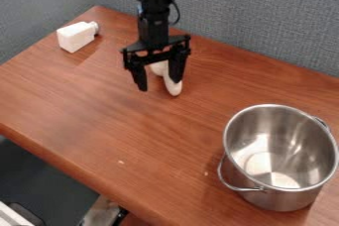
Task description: Put the mushroom in the metal pot
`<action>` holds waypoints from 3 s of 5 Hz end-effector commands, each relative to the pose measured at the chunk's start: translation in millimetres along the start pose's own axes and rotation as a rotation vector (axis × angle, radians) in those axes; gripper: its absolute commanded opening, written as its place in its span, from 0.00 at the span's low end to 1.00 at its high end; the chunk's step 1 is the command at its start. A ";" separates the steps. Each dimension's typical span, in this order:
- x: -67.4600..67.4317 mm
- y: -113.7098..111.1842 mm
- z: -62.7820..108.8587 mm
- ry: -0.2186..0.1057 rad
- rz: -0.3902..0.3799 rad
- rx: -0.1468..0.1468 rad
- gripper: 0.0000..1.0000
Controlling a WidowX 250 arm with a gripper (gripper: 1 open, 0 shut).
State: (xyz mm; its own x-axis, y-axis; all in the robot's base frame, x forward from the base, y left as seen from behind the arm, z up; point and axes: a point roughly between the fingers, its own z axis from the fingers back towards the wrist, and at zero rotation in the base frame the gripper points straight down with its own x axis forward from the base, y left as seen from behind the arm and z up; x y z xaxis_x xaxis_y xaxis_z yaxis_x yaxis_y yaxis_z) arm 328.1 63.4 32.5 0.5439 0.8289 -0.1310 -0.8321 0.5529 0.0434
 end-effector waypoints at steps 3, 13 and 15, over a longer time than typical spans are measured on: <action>-24.7 -24.0 7.4 0.010 -0.086 -0.031 0.00; -5.1 9.5 89.4 -0.041 0.004 -0.272 1.00; -11.6 24.4 93.0 -0.078 -0.035 -0.270 1.00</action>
State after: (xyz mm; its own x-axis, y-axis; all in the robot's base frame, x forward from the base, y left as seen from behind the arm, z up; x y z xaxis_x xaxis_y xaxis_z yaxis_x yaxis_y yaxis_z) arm 311.9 73.5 105.3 0.5575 0.8224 -0.1132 -0.8250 0.5337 -0.1860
